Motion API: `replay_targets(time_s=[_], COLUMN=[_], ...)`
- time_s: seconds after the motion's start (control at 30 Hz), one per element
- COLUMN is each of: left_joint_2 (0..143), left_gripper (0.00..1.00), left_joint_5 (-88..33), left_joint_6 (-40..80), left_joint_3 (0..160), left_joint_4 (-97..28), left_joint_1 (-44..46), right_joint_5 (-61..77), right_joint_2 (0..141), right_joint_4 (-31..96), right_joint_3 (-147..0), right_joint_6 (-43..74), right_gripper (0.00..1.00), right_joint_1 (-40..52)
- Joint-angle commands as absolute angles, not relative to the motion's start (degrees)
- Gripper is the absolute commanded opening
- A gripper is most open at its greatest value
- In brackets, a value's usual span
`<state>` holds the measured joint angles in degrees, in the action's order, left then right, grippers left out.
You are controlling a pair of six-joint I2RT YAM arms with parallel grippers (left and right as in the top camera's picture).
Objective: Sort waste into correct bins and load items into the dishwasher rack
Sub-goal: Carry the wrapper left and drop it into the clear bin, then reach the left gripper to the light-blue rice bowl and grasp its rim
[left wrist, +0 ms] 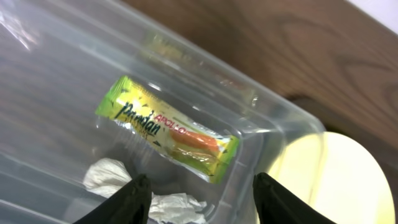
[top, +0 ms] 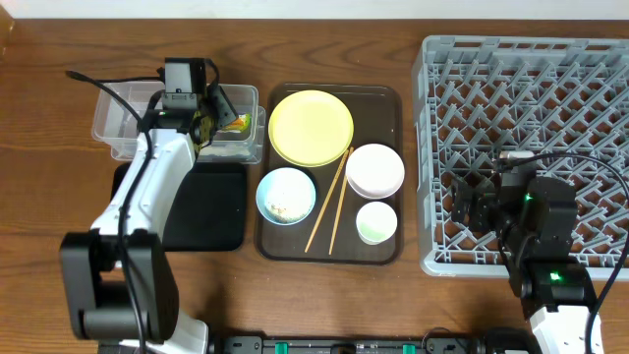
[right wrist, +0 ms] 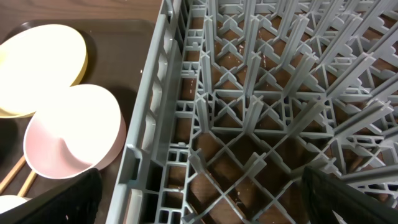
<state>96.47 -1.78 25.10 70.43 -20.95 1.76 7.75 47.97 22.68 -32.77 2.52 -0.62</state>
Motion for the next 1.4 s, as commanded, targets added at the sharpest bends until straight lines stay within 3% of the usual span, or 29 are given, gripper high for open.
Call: replay_targets(time_s=[0.0, 0.13, 0.23, 0.43, 0.77, 1.37], left_joint_2=[90.5, 86.87, 87.05, 88.14, 96.51, 105.58], left_gripper=[0.6, 0.69, 0.84, 0.87, 0.76, 0.42], left_joint_5=[-2.52, -2.39, -2.31, -2.31, -2.28, -2.52], left_joint_6=[20.93, 20.58, 20.62, 20.6, 20.6, 20.86], left_joint_3=[70.96, 70.96, 70.81, 68.71, 67.18, 67.18], left_joint_4=[-22.24, -28.36, -33.1, -36.18, -37.06, -35.73], left_joint_1=[3.6, 8.93, 13.93, 22.65, 30.81, 32.16], right_joint_5=[7.99, 7.99, 7.99, 8.01, 8.01, 8.01], right_joint_2=[47.97, 47.97, 47.97, 47.97, 47.97, 47.97], right_joint_4=[22.65, 22.65, 22.59, 22.59, 22.72, 22.74], right_joint_3=[-34.02, -34.02, -34.02, -34.02, -34.02, -34.02], right_joint_6=[3.16, 3.16, 3.16, 3.16, 3.18, 3.18], right_gripper=[0.99, 0.99, 0.99, 0.99, 0.99, 0.99], right_joint_1=[-0.78, -0.78, -0.78, -0.78, -0.78, -0.78])
